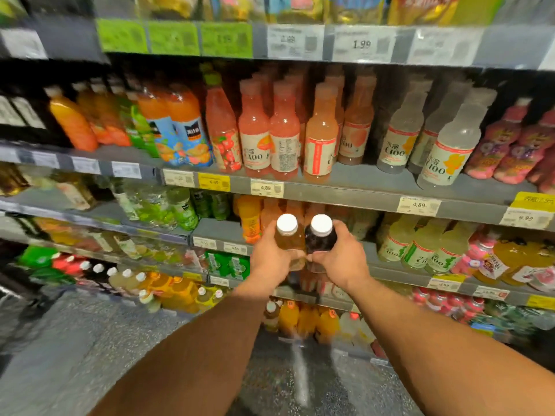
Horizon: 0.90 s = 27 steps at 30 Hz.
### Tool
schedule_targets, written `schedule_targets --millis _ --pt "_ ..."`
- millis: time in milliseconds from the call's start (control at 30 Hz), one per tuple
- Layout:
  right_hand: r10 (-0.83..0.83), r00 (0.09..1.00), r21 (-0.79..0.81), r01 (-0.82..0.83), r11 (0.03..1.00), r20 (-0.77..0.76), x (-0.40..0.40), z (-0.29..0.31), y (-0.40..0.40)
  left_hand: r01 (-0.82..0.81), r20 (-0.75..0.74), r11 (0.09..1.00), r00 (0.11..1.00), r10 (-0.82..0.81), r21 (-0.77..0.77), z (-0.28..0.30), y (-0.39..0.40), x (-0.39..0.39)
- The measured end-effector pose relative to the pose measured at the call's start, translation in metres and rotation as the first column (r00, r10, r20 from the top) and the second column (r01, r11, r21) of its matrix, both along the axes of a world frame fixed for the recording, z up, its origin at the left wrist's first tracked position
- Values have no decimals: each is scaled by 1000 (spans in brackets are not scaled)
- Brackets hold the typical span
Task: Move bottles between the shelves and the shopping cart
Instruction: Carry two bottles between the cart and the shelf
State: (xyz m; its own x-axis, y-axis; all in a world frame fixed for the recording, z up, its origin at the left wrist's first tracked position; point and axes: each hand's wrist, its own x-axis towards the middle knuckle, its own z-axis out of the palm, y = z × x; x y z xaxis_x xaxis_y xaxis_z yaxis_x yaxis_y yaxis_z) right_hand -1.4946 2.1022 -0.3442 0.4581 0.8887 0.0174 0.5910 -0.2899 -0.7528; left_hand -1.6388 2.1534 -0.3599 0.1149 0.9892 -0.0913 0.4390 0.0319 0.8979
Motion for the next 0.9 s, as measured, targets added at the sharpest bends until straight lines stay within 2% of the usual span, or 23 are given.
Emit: schedule_targets --millis 167,367,433,567,667,800,900 --pt "175 983 32 -174 984 -55 -130 17 9 -160 -10 987 987 160 5 13 -8 -159" --pt "447 894 -31 -447 894 8 -310 19 29 -394 -16 919 919 395 22 17 -34 -357" --pt "522 853 -45 -522 852 -9 -368 20 36 -469 -56 882 881 471 43 22 -43 -417" --pt "645 761 -48 -649 760 -70 -476 15 57 -623 0 782 782 623 23 17 -54 -529" --pt "735 674 -75 -739 669 -73 -551 11 80 -709 -20 703 703 711 50 15 -56 -601" --pt "804 580 -15 -812 584 -133 -647 3 123 -789 6 614 615 789 18 6 -34 -690" --pt "864 480 3 -874 486 -151 -718 -2 170 -830 -55 555 552 832 58 7 -2 -751"
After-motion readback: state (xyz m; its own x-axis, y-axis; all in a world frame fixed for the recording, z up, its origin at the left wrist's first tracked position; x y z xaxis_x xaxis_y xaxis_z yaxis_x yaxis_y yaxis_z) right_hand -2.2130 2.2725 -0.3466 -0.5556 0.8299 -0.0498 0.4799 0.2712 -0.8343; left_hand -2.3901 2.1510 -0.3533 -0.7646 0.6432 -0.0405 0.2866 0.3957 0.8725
